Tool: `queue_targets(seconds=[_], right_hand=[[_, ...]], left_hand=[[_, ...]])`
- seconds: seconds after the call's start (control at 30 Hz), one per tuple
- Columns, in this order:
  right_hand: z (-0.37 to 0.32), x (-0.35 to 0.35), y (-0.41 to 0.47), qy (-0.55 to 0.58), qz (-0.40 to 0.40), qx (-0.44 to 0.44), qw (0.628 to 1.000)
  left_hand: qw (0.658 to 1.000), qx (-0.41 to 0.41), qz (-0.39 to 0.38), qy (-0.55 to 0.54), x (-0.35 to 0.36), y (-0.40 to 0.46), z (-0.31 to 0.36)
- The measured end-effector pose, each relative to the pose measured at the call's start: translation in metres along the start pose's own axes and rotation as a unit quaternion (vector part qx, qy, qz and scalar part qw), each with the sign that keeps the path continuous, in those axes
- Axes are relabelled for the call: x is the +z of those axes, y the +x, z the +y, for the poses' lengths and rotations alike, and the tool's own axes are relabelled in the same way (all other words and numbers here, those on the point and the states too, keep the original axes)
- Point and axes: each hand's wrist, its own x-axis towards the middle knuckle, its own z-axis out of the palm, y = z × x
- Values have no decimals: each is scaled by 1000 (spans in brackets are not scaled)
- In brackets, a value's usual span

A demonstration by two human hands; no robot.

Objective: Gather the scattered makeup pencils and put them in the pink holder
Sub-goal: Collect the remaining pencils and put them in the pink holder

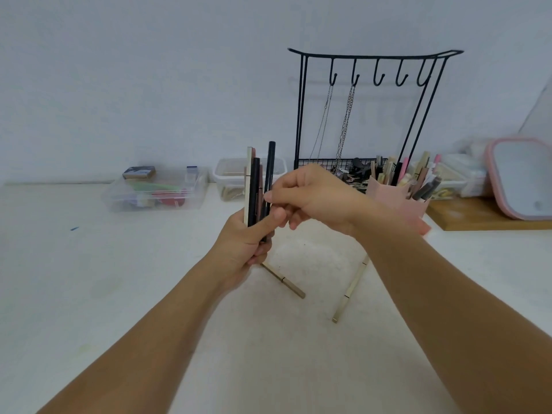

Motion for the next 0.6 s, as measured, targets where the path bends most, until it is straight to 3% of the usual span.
queue_targets(seconds=[0.1,0.23,0.4,0.5,0.6], right_hand=[[4,8,2,-4,30,-5,1000],[7,10,4,-99,71,2,993],[12,9,6,-182,57,19,981],[4,-8,-4,-277,-16,63,959],[-1,-37,-17,-401,-156,193,882]], left_hand=[[1000,-7,-5,27,2,-2,1],[999,-39,2,31,6,-5,0],[997,-41,38,62,6,-3,-5],[996,-36,63,50,3,-1,-3],[994,-48,96,31,-2,1,4]])
